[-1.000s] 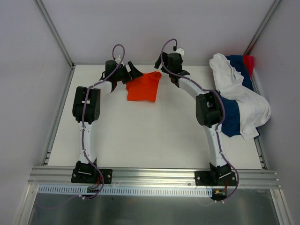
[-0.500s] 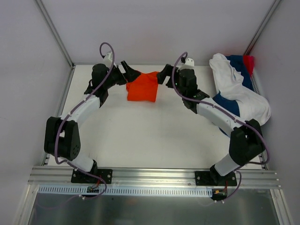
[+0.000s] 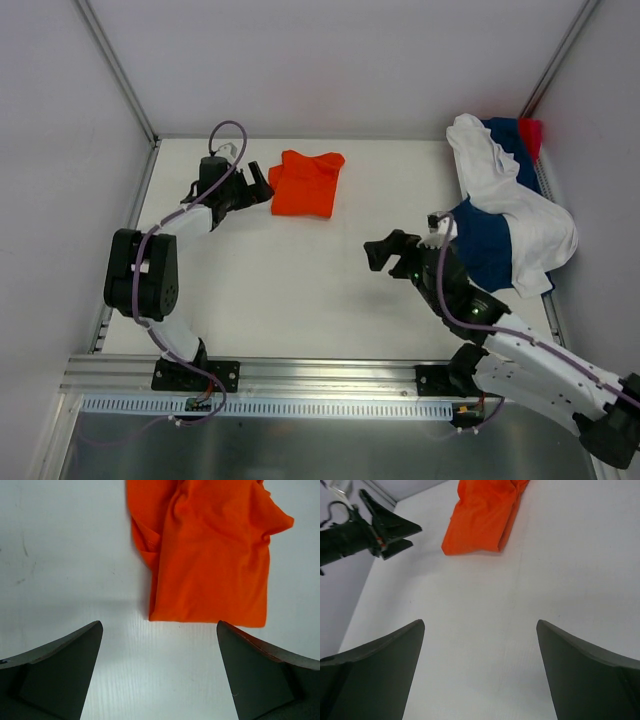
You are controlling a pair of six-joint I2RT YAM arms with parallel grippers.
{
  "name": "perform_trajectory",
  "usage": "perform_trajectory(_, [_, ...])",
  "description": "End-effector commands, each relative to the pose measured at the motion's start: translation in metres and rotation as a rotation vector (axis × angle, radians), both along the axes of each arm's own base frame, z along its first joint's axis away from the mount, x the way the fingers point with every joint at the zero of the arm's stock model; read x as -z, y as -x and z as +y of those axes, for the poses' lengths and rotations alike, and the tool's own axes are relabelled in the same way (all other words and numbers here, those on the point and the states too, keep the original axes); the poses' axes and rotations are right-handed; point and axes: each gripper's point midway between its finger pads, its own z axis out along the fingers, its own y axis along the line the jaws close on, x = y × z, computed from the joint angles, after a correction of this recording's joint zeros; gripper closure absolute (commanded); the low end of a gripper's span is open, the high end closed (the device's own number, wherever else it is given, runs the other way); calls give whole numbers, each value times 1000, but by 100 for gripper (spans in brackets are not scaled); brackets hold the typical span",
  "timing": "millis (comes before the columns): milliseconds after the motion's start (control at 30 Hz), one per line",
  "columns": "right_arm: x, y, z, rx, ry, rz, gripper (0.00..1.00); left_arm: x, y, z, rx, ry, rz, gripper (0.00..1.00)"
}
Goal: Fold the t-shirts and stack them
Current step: Fold the long partially folded tshirt into a neat square, then put the neatly folded tshirt into the corner of the board with the left arm
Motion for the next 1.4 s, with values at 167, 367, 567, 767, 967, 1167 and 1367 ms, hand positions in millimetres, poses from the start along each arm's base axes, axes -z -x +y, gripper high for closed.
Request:
perform_trajectory(167, [-10, 53, -52, 88, -74, -4, 1, 29, -44, 11, 50, 59, 17, 1])
perform_trajectory(367, [-1, 66, -74, 122, -39, 27, 1, 40, -67, 9, 28, 126, 46, 1])
perform_trajectory(567, [3, 70, -88, 159, -24, 33, 1, 52, -82, -1, 8, 218, 107, 1])
perform_trajectory(767, [5, 70, -98, 193, 20, 40, 1, 76, -81, -28, 24, 224, 161, 1])
perform_trajectory(967, [-4, 72, -108, 215, 21, 29, 1, 91, -71, -88, 88, 256, 231, 1])
perform_trajectory(1167, [-11, 77, -123, 239, 0, 17, 1, 98, -62, -163, 194, 317, 276, 1])
perform_trajectory(1367, [-9, 88, -147, 270, -11, 18, 1, 106, -68, -173, 169, 359, 305, 100])
